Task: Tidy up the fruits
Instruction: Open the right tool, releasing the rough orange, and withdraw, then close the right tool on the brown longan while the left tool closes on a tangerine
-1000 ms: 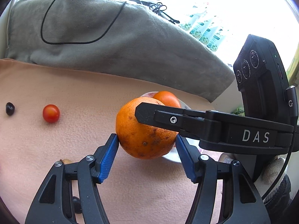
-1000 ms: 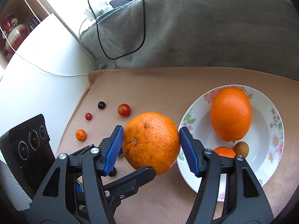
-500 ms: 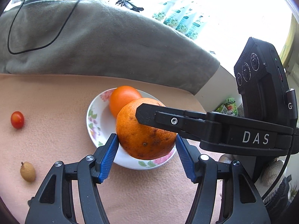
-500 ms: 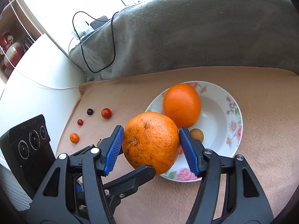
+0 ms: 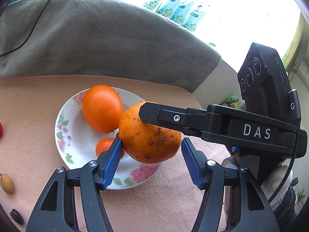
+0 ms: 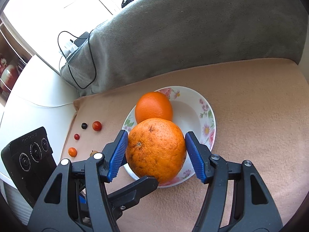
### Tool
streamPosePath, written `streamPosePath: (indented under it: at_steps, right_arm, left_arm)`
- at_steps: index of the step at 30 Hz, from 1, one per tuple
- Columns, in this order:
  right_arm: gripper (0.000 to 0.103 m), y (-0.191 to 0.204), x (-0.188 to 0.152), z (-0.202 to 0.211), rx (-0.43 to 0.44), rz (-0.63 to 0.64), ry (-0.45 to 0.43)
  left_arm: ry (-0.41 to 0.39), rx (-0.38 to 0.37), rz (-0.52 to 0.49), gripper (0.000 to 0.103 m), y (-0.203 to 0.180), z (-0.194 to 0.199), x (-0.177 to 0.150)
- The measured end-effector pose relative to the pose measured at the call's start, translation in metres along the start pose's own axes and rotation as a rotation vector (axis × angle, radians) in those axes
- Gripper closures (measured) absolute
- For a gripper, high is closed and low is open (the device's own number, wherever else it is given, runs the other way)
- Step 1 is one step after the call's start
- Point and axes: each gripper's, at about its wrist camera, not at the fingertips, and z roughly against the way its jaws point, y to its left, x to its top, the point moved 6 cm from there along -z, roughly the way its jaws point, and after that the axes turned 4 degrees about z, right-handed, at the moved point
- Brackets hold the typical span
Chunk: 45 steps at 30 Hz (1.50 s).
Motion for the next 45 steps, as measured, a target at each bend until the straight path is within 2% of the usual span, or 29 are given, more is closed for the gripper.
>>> streamPosePath:
  at_steps: [4,8,9,11,15,23,26,31,45]
  right_arm:
    - [0.038,-0.008,0.004,-0.001,-0.018,-0.013,-0.011]
    - [0.037,-0.012,0.015,0.011,-0.040,-0.033,-0.072]
    - [0.036,-0.012,0.018,0.014,-0.040,-0.034,-0.082]
    - [0.027,-0.011,0.021,0.020,-0.045,-0.034,-0.104]
    - [0.024,-0.007,0.023,0.028,-0.051,-0.024,-0.132]
    - [0.023,0.010,0.014,0.029,-0.074,0.027,-0.135]
    - [0.017,0.018,0.011,0.032,-0.084,0.049,-0.152]
    - [0.017,0.030,0.006,0.038,-0.080,0.070,-0.179]
    - [0.017,0.077,-0.021,0.031,-0.071,0.179,-0.193]
  left_arm:
    - [-0.002,-0.007,0.003,0.041,-0.001,0.004,-0.002]
    - [-0.028,-0.002,-0.014,0.043,-0.002,0.013,-0.001]
    - [-0.029,0.001,-0.018,0.043,-0.001,0.015,-0.001]
    - [-0.034,0.004,-0.014,0.043,0.002,0.017,-0.002]
    - [-0.039,0.010,-0.013,0.043,0.006,0.022,-0.006]
    - [-0.041,0.026,-0.047,0.040,0.005,0.037,-0.016]
    - [-0.058,0.039,-0.054,0.039,0.007,0.045,-0.017]
    - [-0.088,0.051,-0.054,0.039,0.011,0.060,-0.016]
    - [-0.205,0.106,-0.023,0.039,0.056,0.113,-0.023]
